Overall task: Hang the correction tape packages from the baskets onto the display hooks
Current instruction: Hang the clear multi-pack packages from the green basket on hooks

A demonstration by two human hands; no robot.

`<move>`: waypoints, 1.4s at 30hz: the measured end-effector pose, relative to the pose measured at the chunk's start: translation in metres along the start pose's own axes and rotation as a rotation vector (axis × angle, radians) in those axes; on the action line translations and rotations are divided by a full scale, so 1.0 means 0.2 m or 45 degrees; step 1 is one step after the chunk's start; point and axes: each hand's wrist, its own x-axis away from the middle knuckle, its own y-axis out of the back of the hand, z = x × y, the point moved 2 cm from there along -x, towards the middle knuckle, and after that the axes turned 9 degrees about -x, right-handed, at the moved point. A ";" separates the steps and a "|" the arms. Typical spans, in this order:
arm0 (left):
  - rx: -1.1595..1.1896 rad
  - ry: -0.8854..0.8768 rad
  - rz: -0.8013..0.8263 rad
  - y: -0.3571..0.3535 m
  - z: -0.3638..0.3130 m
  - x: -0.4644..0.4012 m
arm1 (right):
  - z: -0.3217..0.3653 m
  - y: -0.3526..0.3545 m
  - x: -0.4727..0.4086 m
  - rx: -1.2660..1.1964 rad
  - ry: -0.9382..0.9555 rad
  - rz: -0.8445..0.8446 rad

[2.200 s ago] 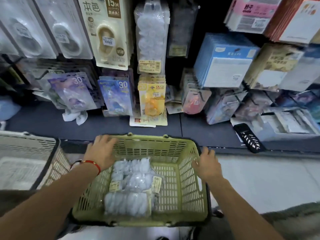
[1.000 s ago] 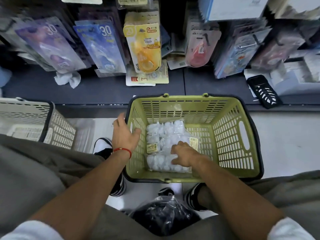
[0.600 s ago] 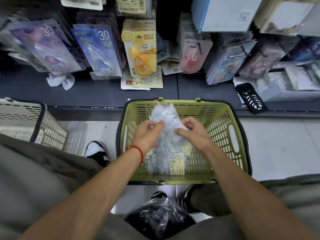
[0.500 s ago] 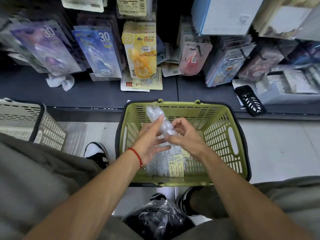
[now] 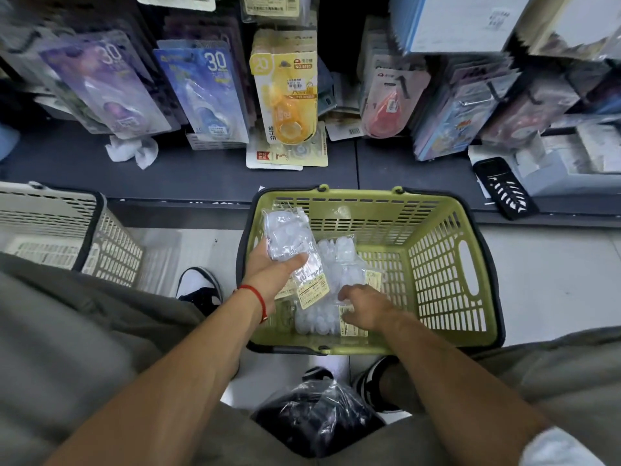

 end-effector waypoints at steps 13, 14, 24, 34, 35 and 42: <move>0.023 -0.070 -0.157 0.09 -0.06 -0.03 | -0.14 0.19 0.02 -0.570 -0.171 -0.074; 0.024 -0.087 -0.169 0.09 -0.06 -0.03 | -0.17 0.27 0.05 -0.753 -0.175 -0.104; 0.331 0.140 0.208 -0.05 -0.05 0.03 | 0.14 0.45 0.18 -1.449 0.254 -0.095; 0.422 -0.224 0.548 0.01 -0.31 0.14 | 0.41 0.72 0.29 -1.171 0.542 -0.329; 0.411 -0.276 0.556 0.02 -0.37 0.16 | 0.44 0.77 0.31 -1.184 0.574 -0.361; 0.301 -0.570 0.521 0.08 -0.88 0.22 | 0.70 1.20 0.45 -1.099 0.774 -0.668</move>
